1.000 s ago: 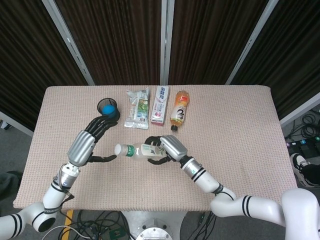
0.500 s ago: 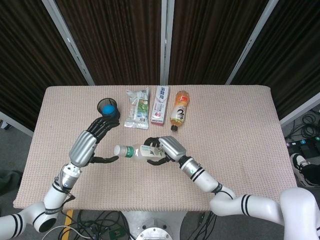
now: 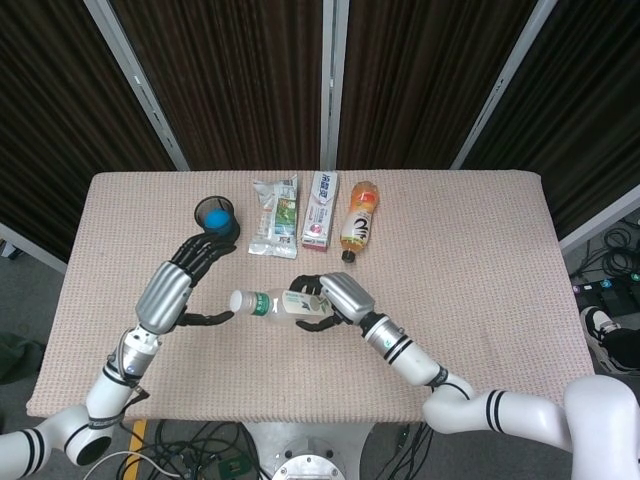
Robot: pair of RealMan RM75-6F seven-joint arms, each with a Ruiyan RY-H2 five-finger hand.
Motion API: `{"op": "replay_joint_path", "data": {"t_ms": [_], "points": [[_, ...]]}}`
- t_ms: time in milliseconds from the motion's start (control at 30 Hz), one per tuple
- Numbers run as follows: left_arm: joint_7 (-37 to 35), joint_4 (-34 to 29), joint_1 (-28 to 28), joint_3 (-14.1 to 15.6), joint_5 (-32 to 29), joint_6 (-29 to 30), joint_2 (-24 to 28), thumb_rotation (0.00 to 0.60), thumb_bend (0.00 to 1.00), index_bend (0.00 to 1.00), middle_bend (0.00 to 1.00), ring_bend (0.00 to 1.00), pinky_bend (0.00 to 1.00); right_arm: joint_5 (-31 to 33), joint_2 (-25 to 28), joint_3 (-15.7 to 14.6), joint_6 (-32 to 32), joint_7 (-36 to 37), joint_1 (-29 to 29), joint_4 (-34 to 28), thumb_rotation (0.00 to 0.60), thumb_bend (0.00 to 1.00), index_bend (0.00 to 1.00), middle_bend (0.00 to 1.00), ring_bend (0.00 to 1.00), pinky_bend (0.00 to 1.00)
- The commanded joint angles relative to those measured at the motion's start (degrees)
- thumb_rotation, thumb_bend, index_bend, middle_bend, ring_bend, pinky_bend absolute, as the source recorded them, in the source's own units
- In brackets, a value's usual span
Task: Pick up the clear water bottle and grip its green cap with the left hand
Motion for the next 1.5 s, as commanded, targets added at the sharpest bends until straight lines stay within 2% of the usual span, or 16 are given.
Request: {"op": "replay_joint_path", "data": {"t_ms": [33,1300,1500], "points": [[0.0,-0.2,-0.1,-0.1,0.2,0.2,0.0,0.6,0.03,0.15,0.14,0.08,0.12,0.2,-0.1,-0.1,-0.2,-0.2,0.1,0.3,0.6,0.65,0.79,0.62,0.56,0.6],[-2.5,-1.4,-0.2,0.6,0.9,-0.1,1.0,0.6,0.03,0.15,0.14,0.08,0.12,-0.1,0.2,-0.3,-0.6,0.9,0.3,0.8,0.6,0.66,0.79,0.62,0.56,0.6],[-3.6,-1.4,0.3,1.9,0.7,-1.1,2.3,0.6,0.04,0.22,0.14,0.08,0.12,-0.2,0.7,-0.4,-0.5,1.5,0.1,0.6,0.6,0.66,0.79,0.62,0.56,0.6]]}}
